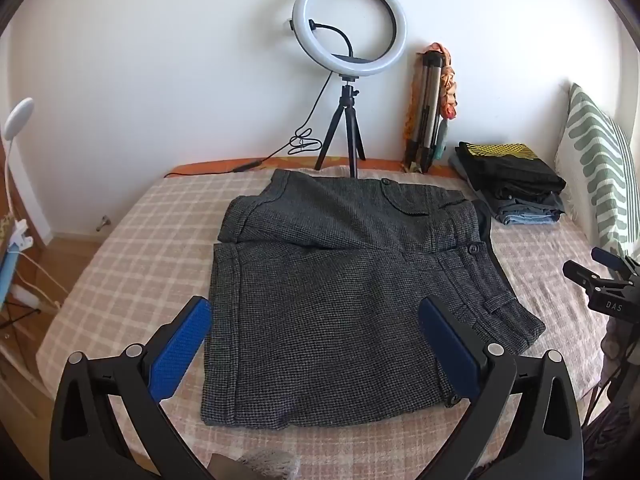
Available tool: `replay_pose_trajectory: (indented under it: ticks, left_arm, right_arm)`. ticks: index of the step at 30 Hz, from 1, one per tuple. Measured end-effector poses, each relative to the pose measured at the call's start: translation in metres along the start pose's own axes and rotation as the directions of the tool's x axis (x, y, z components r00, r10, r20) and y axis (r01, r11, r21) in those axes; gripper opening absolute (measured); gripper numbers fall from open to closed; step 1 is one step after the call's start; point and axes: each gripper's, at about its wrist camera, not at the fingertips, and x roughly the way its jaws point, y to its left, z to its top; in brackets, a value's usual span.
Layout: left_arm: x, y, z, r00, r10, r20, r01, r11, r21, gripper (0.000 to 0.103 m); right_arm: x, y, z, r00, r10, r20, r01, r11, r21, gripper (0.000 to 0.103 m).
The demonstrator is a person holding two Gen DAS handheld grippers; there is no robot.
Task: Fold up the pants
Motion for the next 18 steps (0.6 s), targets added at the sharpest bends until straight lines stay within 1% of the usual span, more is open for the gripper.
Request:
replay_pose_trajectory:
  ticks: [3, 4, 5, 7, 18]
  left_arm:
    - [0.001, 0.001, 0.000, 1.000, -0.015, -0.007, 0.015, 1.000, -0.013, 0.103]
    - [-0.002, 0.000, 0.005, 1.000, -0.010, -0.005, 0.010, 1.000, -0.007, 0.103]
    - [0.000, 0.005, 0.005, 1.000, -0.019, -0.006, 0.019, 1.000, -0.012, 0.103]
    - [0.001, -0.001, 0.001, 1.000, -0.003, 0.011, 0.003, 1.000, 0.005, 0.103]
    - [0.001, -0.006, -0.001, 1.000, 0.009, 0.016, -0.010, 1.000, 0.021, 0.103]
  right_arm:
    - [-0.001, 0.002, 0.001, 1.000, -0.009, 0.013, 0.008, 1.000, 0.003, 0.103]
    - [-0.002, 0.003, 0.002, 1.000, -0.009, 0.016, 0.009, 1.000, 0.005, 0.103]
    - [-0.001, -0.004, 0.003, 1.000, 0.003, 0.006, -0.003, 1.000, 0.018, 0.103]
    - [-0.001, -0.004, 0.003, 1.000, 0.004, 0.010, -0.005, 1.000, 0.013, 0.103]
    - [0.000, -0.002, 0.001, 1.000, 0.000, 0.007, 0.000, 1.000, 0.017, 0.103]
